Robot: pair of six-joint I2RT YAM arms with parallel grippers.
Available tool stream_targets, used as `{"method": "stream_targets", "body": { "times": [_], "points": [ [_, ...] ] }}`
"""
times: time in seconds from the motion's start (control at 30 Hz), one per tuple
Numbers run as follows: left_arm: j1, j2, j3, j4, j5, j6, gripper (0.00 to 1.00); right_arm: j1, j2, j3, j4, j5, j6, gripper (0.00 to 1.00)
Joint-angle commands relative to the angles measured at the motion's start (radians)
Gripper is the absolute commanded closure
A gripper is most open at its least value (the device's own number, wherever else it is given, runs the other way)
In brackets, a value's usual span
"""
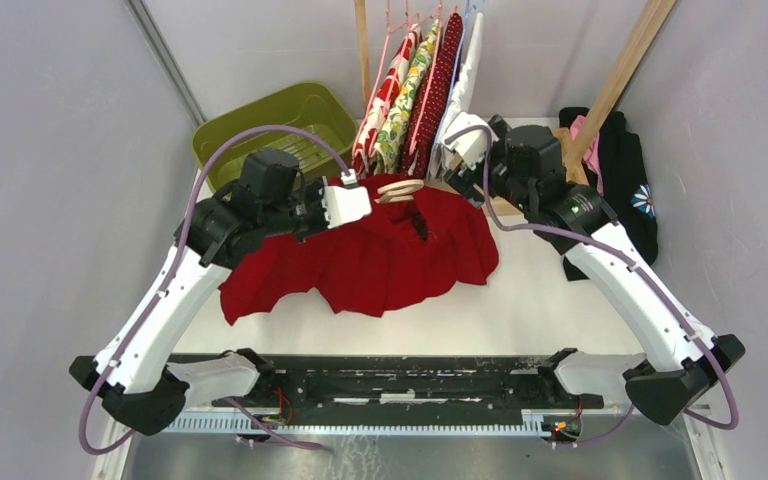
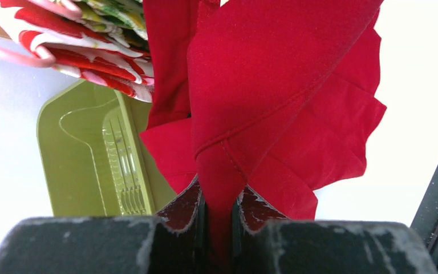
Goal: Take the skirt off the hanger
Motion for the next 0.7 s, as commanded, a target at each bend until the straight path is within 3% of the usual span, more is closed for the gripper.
{"method": "stream_targets", "body": {
  "times": [0.0,0.37,0.67],
  "points": [
    [-0.001,0.031,0.114,0.076,0.002,0.061,0.97,0.003,-0.077,-0.046,-0.052,-0.091,0.025,0.14],
    [-0.001,0.071,0.035,0.089,0.036,0.032,0.97,0.003,-0.072,0.068,-0.047,-0.2,0.04,0.16],
    [-0.002,0.108,0.029,0.095,0.09,0.044,0.97,0.007,-0.088,0.082,-0.11,-0.501,0.048,0.26]
  ]
}}
